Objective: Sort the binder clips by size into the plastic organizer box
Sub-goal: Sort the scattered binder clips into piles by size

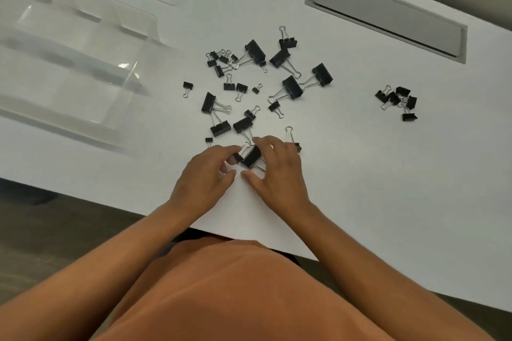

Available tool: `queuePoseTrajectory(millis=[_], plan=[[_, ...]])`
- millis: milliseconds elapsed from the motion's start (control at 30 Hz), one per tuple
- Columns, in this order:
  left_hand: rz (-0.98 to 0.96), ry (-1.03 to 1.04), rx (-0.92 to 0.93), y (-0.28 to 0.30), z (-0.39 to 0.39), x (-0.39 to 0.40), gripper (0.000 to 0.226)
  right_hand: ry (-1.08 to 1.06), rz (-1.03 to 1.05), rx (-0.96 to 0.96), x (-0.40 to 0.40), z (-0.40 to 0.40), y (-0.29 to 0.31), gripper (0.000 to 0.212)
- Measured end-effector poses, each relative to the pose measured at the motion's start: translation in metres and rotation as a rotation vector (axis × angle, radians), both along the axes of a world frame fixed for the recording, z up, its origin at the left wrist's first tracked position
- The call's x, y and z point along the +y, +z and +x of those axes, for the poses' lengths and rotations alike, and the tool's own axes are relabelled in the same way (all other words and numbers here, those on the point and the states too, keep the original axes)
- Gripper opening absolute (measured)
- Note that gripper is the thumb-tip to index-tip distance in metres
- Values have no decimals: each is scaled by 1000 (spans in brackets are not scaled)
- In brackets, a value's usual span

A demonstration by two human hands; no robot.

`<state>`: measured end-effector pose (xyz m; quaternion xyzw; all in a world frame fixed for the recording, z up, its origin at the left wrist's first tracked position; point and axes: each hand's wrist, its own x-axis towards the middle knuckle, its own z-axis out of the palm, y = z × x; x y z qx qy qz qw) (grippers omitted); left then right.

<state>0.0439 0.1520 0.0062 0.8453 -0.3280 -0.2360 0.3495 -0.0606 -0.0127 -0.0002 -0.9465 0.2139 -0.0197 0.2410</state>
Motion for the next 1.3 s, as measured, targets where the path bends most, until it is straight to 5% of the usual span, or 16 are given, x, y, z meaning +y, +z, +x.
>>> queuePoseTrajectory(millis=[133,233,433,533,733,833,967,1200,1300], plan=[[-73,13,69,4,11,-2,39,-95,60,-38,10,4,1,49],[-177,96,227,14,18,-4,36,-304,309,-124,17,6,19,44],[-355,177,1044,33,36,-22,53,-402,558,-222,25,26,54,26],[-423,263,1184,37,45,-32,40,-379,546,-165,19,39,54,29],[-430,415,1162,32,77,-46,44,-215,505,-92,-21,64,64,37],[-437,464,1137,32,95,-48,47,-213,214,-185,-62,77,54,43],[-401,456,1123,32,109,-43,26,-81,-186,65,-123,98,25,83],[-350,341,972,45,108,-37,34,176,-338,87,-151,107,20,54],[-353,286,681,49,99,-37,52,96,-99,96,-143,97,37,51]])
